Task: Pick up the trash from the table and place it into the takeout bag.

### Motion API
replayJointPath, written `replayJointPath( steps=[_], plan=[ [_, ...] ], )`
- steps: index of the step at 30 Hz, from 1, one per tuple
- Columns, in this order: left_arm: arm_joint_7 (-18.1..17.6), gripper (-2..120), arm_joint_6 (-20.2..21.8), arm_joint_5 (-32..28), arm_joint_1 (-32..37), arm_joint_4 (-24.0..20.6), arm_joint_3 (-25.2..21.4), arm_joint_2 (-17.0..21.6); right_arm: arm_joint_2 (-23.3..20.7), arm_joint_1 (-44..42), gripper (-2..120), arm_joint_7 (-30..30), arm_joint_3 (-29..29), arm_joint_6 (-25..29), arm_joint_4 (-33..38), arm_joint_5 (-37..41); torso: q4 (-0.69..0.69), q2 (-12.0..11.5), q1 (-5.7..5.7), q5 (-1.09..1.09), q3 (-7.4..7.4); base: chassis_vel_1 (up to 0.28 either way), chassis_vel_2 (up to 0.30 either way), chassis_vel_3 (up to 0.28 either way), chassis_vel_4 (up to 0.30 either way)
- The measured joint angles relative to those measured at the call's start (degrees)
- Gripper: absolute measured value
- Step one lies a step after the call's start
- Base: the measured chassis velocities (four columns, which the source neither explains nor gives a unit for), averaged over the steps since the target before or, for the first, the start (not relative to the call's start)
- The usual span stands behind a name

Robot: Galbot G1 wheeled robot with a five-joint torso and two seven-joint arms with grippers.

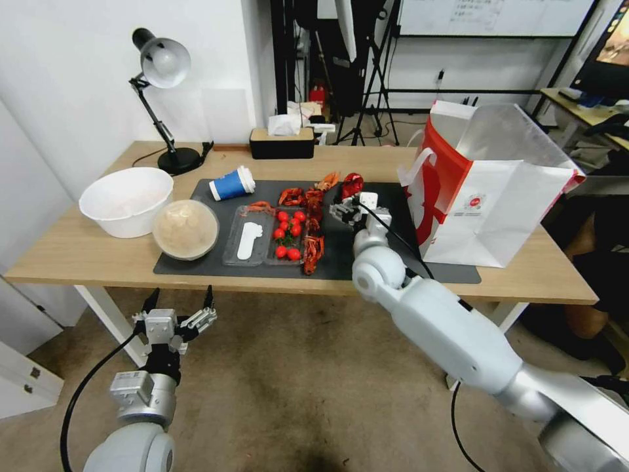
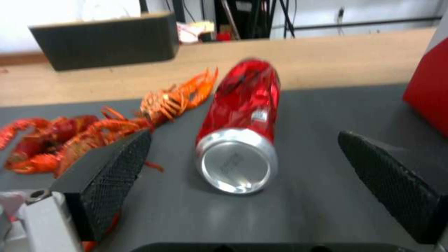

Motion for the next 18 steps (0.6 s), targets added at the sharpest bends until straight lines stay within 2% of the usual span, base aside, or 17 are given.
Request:
replayJointPath(
  steps=[10,18],
  plan=[
    [-0.1,100,-0.9,0.0,0.5,0.1,-0.2,0.1,2.5,2.7,100,0.7,-1.5,-0.3,-4.8,2.9,0.0,0.0,0.0,-0.01,0.0,0.0,0.0,0.0,0.0],
    [-0.1,100,-1.2,0.0,0.7,0.1,-0.3,0.2,4.0,4.6,91,0.7,-1.7,-0.6,-8.8,4.3,0.0,0.0,0.0,-0.01,0.0,0.0,0.0,0.0,0.0]
  ],
)
